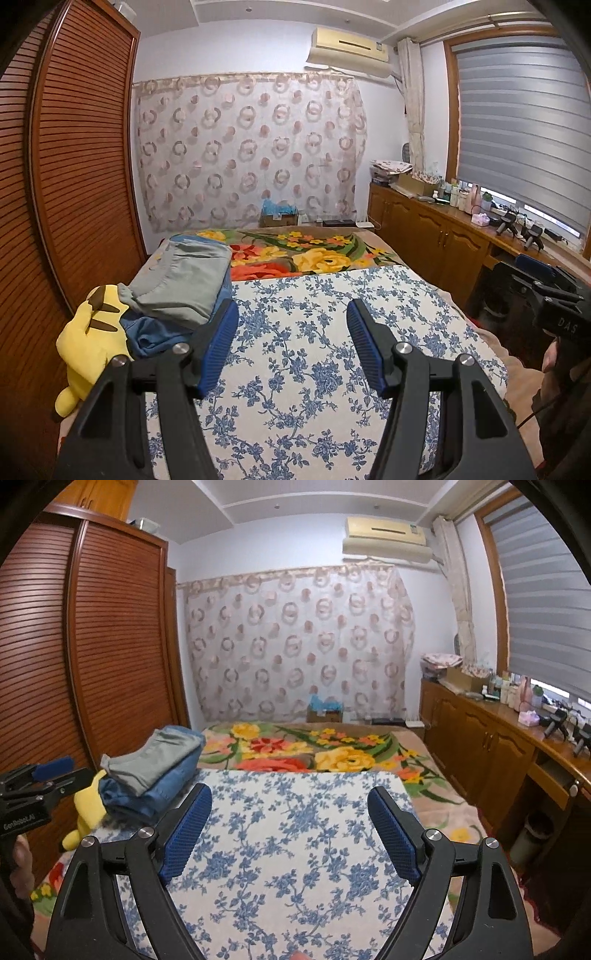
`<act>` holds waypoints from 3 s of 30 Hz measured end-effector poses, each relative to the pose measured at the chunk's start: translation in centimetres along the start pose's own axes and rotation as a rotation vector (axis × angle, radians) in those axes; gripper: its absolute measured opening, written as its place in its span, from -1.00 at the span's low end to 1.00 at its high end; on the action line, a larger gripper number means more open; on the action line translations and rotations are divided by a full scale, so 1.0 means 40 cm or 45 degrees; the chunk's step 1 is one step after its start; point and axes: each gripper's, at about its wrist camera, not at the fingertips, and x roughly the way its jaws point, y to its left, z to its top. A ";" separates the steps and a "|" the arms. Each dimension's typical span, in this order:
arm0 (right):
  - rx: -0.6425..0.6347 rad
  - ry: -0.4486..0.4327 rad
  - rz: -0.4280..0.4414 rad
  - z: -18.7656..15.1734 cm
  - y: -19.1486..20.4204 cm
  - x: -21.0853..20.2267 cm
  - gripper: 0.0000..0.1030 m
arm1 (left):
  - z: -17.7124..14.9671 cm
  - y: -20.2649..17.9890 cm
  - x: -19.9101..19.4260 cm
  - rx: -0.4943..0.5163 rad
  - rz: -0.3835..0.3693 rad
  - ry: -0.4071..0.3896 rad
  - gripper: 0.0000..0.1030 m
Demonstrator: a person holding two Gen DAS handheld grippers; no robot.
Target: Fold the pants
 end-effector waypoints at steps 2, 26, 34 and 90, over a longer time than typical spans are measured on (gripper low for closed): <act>0.003 -0.006 -0.002 0.001 -0.002 -0.004 0.71 | 0.000 0.001 -0.001 -0.002 0.002 -0.002 0.18; 0.006 -0.003 0.001 -0.003 -0.007 -0.008 0.72 | -0.004 0.011 -0.003 -0.008 0.006 -0.002 0.18; 0.004 -0.004 0.001 -0.002 -0.005 -0.008 0.72 | -0.006 0.017 -0.007 -0.007 0.004 -0.008 0.18; 0.006 -0.002 -0.004 -0.014 -0.001 -0.005 0.72 | -0.001 0.050 -0.018 -0.010 0.020 -0.007 0.18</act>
